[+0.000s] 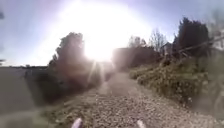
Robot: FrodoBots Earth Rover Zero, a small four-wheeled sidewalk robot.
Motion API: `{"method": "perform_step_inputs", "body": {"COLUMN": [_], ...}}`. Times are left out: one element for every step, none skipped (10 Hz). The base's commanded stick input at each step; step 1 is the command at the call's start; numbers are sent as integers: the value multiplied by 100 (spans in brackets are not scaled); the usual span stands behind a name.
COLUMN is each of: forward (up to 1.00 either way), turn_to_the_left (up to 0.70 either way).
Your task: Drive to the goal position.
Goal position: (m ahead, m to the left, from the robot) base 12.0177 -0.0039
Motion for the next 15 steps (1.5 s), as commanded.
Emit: {"method": "perform_step_inputs", "body": {"forward": [50, 50, 50, 50, 50, 50, 50, 50, 50, 50, 50, 50, 50, 50, 50], "turn_to_the_left": [0, 0, 0, 0, 0, 0, 0, 0, 0, 0, 0, 0, 0, 0, 0]}}
